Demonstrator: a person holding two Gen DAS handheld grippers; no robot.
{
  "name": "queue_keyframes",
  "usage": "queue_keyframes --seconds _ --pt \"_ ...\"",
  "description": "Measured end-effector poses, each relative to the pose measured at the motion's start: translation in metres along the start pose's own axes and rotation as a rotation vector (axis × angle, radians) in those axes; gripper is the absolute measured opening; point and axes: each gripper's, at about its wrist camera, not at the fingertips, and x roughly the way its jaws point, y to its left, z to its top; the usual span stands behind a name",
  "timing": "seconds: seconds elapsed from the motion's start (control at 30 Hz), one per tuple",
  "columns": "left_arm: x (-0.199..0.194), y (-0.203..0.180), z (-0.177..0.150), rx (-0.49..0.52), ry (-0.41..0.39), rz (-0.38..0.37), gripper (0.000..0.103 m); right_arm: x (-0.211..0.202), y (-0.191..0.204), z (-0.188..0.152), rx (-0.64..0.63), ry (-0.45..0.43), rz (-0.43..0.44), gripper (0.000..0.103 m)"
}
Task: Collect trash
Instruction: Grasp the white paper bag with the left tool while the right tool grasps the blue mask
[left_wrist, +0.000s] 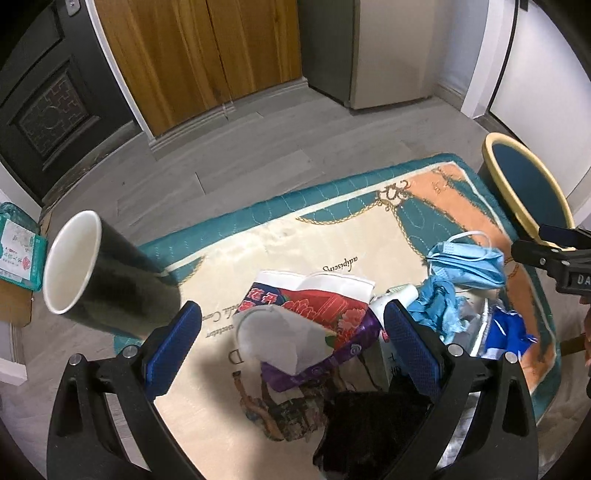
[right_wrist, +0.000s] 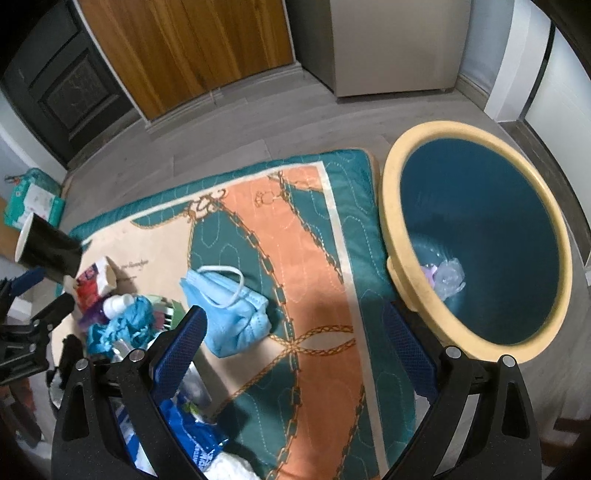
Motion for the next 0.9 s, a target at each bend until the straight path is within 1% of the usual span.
queue_keyframes --seconds 0.07,0.13,0.23,0.33,0.43,0.53,0.6,0.63,0.67,0.7,0.77,0.8,0.87,0.9 --pt "0.008 -0.002 0.000 0.005 0.010 -0.002 0.097 0.003 0.002 0.000 -0.012 0.006 0.004 0.095" --pt "0.017 -0.005 0.000 0.006 0.036 -0.022 0.097 0.007 0.004 0.000 -0.025 0.012 0.012 0.095" --pt "0.024 -0.006 0.000 -0.001 0.054 -0.057 0.097 0.011 0.007 0.000 -0.045 0.013 0.021 0.095" --pt "0.029 -0.003 -0.001 -0.016 0.071 -0.048 0.097 0.017 0.011 0.000 -0.065 0.022 0.034 0.095" --pt "0.031 0.001 0.000 -0.038 0.075 -0.063 0.097 0.023 0.015 0.000 -0.063 0.037 0.054 0.095" --pt "0.031 0.002 0.000 -0.040 0.083 -0.065 0.096 0.025 0.017 0.000 -0.061 0.038 0.056 0.092" --pt "0.029 0.003 0.000 -0.041 0.082 -0.060 0.090 0.025 0.019 0.000 -0.070 0.039 0.055 0.081" --pt "0.029 0.004 0.001 -0.042 0.082 -0.059 0.088 0.026 0.020 0.000 -0.072 0.043 0.058 0.070" --pt "0.028 0.007 0.001 -0.046 0.081 -0.059 0.088 0.026 0.020 0.000 -0.070 0.049 0.063 0.063" --pt "0.027 0.009 0.001 -0.054 0.081 -0.058 0.088 0.026 0.021 0.000 -0.070 0.052 0.070 0.061" --pt "0.026 0.012 0.002 -0.057 0.077 -0.052 0.087 0.027 0.023 -0.001 -0.081 0.059 0.079 0.045" --pt "0.023 0.013 0.003 -0.057 0.069 -0.050 0.087 0.027 0.024 -0.002 -0.086 0.061 0.082 0.042" --pt "0.020 0.014 0.004 -0.058 0.058 -0.056 0.087 0.027 0.025 -0.002 -0.094 0.064 0.083 0.031" --pt "0.019 0.014 0.005 -0.058 0.054 -0.060 0.087 0.026 0.025 -0.003 -0.096 0.063 0.080 0.030"
